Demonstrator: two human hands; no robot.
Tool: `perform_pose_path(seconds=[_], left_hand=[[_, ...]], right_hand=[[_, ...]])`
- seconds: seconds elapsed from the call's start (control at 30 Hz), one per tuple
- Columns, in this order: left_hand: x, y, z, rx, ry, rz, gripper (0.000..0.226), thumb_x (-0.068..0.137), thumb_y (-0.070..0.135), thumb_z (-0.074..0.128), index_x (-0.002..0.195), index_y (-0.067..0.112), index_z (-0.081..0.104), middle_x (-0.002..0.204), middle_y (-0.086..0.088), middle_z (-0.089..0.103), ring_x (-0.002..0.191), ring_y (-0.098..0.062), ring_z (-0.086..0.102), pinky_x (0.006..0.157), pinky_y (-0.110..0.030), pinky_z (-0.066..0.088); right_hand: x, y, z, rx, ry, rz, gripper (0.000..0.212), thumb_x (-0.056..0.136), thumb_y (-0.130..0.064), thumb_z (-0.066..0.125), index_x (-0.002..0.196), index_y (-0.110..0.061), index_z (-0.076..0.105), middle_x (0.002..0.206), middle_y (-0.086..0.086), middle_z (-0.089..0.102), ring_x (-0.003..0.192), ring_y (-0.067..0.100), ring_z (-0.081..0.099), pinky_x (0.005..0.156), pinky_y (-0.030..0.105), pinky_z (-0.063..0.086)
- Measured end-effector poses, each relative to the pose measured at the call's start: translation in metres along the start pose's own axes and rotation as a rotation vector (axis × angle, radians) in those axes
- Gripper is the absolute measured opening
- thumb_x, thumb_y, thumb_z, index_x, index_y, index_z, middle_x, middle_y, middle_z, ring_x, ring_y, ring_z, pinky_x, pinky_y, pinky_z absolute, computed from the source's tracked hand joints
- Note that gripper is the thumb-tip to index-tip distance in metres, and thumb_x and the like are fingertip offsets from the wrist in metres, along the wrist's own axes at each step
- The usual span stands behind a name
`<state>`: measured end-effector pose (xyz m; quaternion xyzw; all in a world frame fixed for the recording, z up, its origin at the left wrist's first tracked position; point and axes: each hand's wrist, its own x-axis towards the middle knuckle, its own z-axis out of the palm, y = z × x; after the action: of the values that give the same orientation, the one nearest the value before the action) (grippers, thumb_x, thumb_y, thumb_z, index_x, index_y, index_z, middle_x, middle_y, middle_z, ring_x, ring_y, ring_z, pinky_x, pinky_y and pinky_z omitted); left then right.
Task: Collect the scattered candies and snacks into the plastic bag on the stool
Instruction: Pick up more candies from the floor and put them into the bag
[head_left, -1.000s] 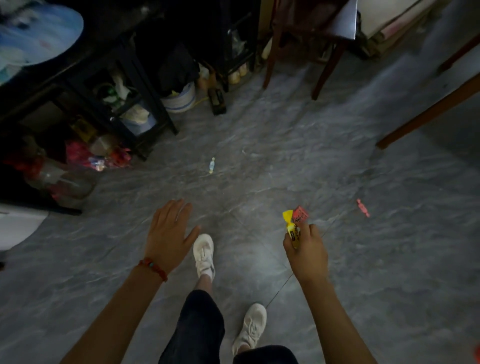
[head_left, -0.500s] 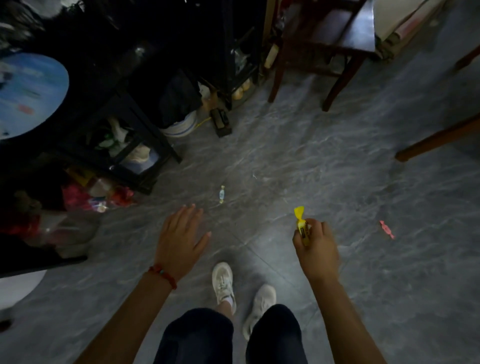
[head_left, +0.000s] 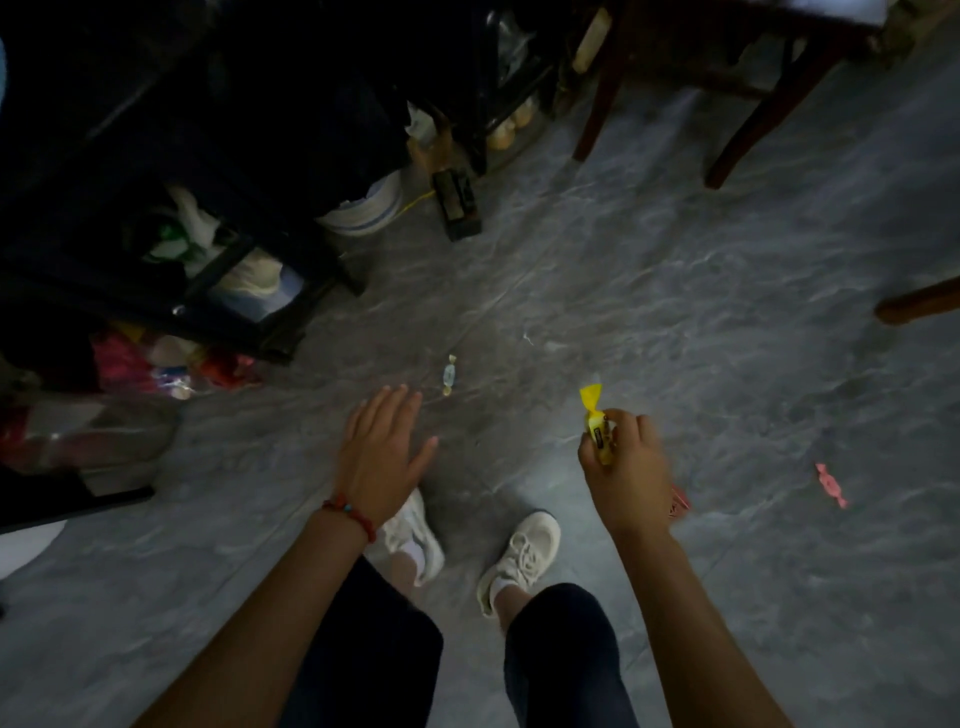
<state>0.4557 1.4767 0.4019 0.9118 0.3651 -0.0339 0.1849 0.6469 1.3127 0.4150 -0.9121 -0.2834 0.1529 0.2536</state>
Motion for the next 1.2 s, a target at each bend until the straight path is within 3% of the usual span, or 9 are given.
perform_pose_path(seconds=[0.2,0.37,0.67,0.87,1.0,1.1,1.2], left_hand=[[0.047,-0.040,0.097,-0.048,-0.051,-0.018,0.054,0.082,0.038,0.041,0.114,-0.003,0.058,0.115,-0.025,0.060,0.105,-0.040,0.056,0.092,-0.042,0.039],[0.099,-0.085,0.192,-0.056,-0.061,-0.066,0.057,0.082,0.039,0.038,0.116,-0.003,0.057,0.118,-0.024,0.058,0.110,-0.040,0.054,0.089,-0.053,0.042],[0.172,-0.155,0.347,-0.020,-0.026,-0.048,0.056,0.078,0.038,0.043,0.109,-0.004,0.060,0.104,-0.024,0.063,0.092,-0.039,0.061,0.079,-0.047,0.048],[0.202,-0.183,0.429,-0.128,-0.061,-0.203,0.053,0.077,0.042,0.056,0.108,0.000,0.059,0.099,-0.025,0.060,0.087,-0.041,0.058,0.071,-0.047,0.049],[0.220,-0.185,0.462,-0.146,-0.028,-0.237,0.057,0.058,0.013,0.083,0.108,-0.002,0.059,0.095,-0.028,0.059,0.082,-0.046,0.058,0.065,-0.052,0.050],[0.228,-0.189,0.475,-0.154,0.006,-0.200,0.065,0.050,0.006,0.084,0.107,0.006,0.055,0.089,-0.024,0.058,0.074,-0.042,0.059,0.057,-0.048,0.053],[0.224,-0.190,0.481,-0.174,-0.024,-0.180,0.055,0.050,0.003,0.082,0.099,0.004,0.056,0.086,-0.024,0.058,0.070,-0.041,0.059,0.053,-0.044,0.053]], right_hand=[[0.034,0.041,0.087,0.013,-0.019,0.034,0.025,0.075,-0.007,0.069,0.098,-0.002,0.060,0.089,0.018,0.054,0.070,0.032,0.053,0.057,0.030,0.032],[0.065,0.081,0.179,0.003,-0.019,0.078,0.023,0.076,-0.009,0.067,0.097,-0.006,0.059,0.086,0.014,0.053,0.068,0.031,0.052,0.056,0.029,0.031],[0.102,0.151,0.329,0.005,-0.014,0.048,0.024,0.071,-0.004,0.072,0.092,-0.007,0.061,0.082,0.014,0.053,0.064,0.035,0.054,0.057,0.029,0.033],[0.113,0.187,0.398,0.049,0.011,0.045,0.029,0.069,-0.001,0.074,0.095,-0.006,0.060,0.084,0.016,0.054,0.065,0.037,0.056,0.056,0.034,0.043],[0.117,0.204,0.427,0.065,0.005,0.013,0.028,0.074,-0.022,0.063,0.097,-0.006,0.061,0.085,0.015,0.055,0.067,0.038,0.058,0.055,0.033,0.043],[0.122,0.206,0.438,0.068,-0.006,-0.002,0.045,0.072,-0.041,0.045,0.097,-0.007,0.061,0.084,0.013,0.055,0.067,0.037,0.058,0.054,0.028,0.037],[0.125,0.206,0.441,0.076,-0.035,-0.008,0.049,0.072,-0.046,0.043,0.097,-0.009,0.061,0.085,0.012,0.055,0.067,0.036,0.058,0.055,0.028,0.036]])
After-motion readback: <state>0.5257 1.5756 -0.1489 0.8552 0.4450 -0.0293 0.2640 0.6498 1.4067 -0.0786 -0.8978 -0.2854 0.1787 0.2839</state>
